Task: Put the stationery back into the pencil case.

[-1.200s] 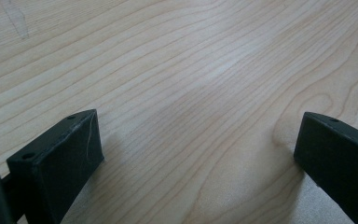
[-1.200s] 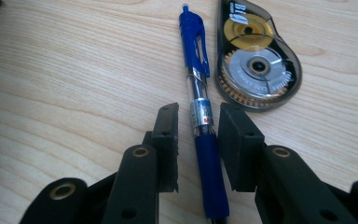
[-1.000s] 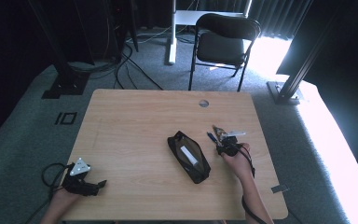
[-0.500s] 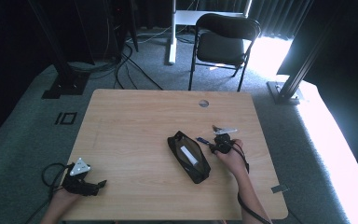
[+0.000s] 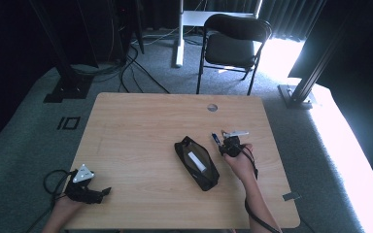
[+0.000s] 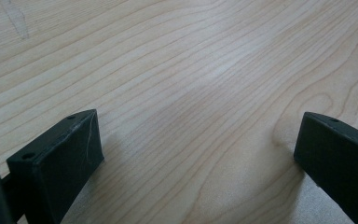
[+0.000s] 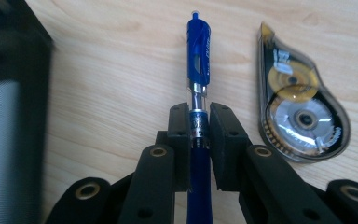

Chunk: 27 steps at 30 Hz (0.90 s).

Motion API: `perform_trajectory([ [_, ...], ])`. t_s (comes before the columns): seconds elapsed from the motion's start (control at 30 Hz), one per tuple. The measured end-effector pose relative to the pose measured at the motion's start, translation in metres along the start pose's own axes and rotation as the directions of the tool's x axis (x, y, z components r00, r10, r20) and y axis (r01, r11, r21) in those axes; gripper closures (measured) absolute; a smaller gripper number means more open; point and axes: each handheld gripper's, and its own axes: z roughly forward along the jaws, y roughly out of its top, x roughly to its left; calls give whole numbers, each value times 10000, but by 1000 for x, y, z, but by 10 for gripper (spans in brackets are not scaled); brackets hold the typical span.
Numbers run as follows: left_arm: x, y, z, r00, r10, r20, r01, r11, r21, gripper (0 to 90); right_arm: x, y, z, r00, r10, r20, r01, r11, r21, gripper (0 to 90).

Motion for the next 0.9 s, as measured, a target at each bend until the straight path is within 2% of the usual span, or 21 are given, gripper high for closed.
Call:
perform_trajectory([
  [0.3, 0, 0, 0, 10000, 1, 0, -1, 10000, 1, 11, 7, 15, -31, 9995, 245, -222, -258, 9979, -594, 792],
  [0.4, 0, 0, 0, 10000, 0, -1, 0, 10000, 2, 11, 13, 19, -41, 9985, 246, -486, -290, 9952, -939, 793],
  [0.57, 0, 0, 0, 10000, 3, -2, -3, 10000, 3, 11, 21, 22, -52, 9971, 263, -721, -347, 9923, -1188, 793],
  [0.67, 0, 0, 0, 10000, 3, -2, -3, 10000, 3, 11, 35, 24, -62, 9959, -118, -898, 6, 9922, -1244, 793],
  [0.9, 0, 0, 0, 10000, 6, -2, -6, 10000, 3, 11, 60, 24, -72, 9893, -517, -1362, 312, 9884, -1486, 793],
])
